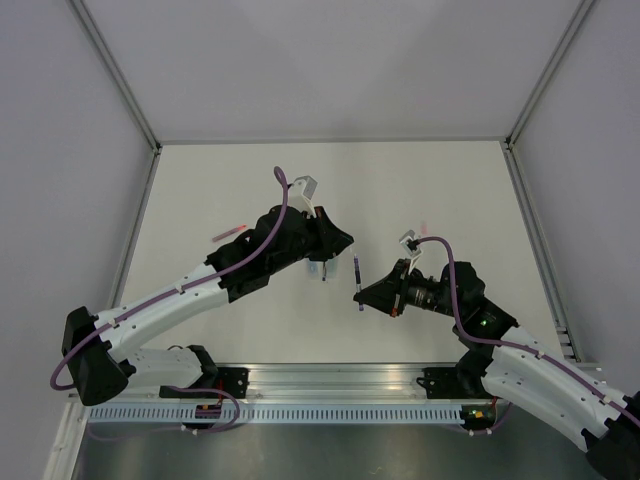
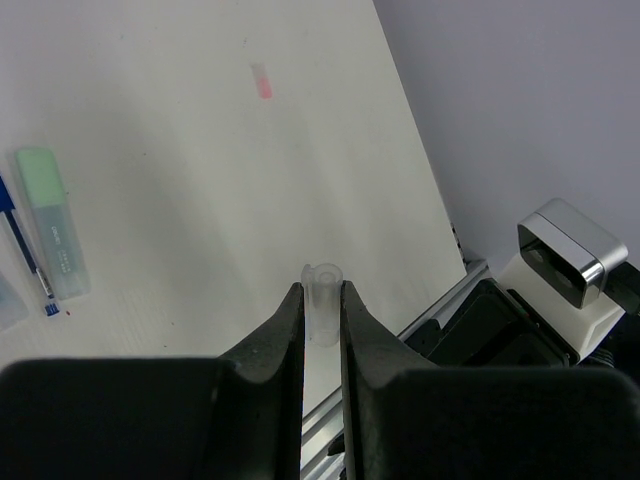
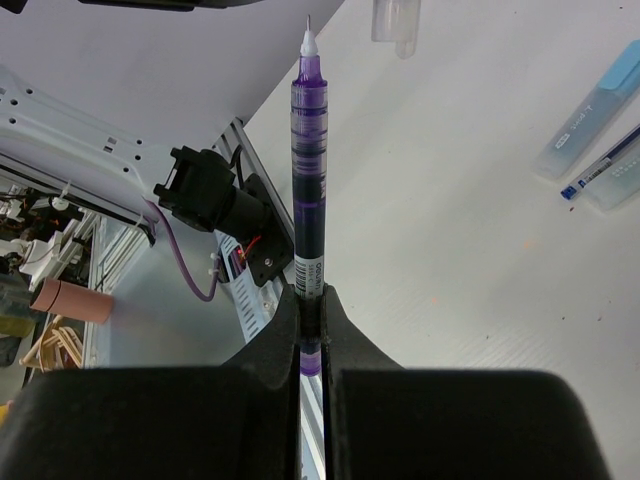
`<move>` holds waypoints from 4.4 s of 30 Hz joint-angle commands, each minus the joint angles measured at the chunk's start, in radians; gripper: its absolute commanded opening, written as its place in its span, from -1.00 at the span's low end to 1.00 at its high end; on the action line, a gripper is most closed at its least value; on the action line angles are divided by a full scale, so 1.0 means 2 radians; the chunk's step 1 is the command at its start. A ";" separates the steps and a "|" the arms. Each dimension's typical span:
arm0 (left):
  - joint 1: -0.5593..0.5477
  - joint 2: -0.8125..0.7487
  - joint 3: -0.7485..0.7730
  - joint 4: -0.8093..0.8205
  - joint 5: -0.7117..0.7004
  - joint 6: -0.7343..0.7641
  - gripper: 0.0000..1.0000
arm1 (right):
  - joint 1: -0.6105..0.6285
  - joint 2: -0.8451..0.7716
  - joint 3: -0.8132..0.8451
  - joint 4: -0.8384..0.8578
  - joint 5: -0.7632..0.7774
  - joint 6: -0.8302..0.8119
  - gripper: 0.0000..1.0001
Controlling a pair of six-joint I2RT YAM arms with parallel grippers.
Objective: Insert the pens into the pen caps
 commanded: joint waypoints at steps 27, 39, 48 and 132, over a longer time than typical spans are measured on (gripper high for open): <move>0.002 -0.030 0.018 0.019 0.007 -0.044 -0.95 | 0.005 0.015 0.000 0.041 -0.017 0.000 -0.99; 0.002 -0.035 0.016 0.018 0.019 -0.044 -0.95 | 0.004 0.025 0.006 0.044 -0.014 0.001 -1.00; 0.002 -0.034 -0.028 0.056 0.067 -0.053 -0.95 | 0.004 0.024 0.020 0.033 -0.008 -0.002 -1.00; 0.001 -0.059 -0.046 0.054 0.144 0.051 0.23 | 0.004 0.037 0.078 -0.029 -0.002 -0.038 -1.00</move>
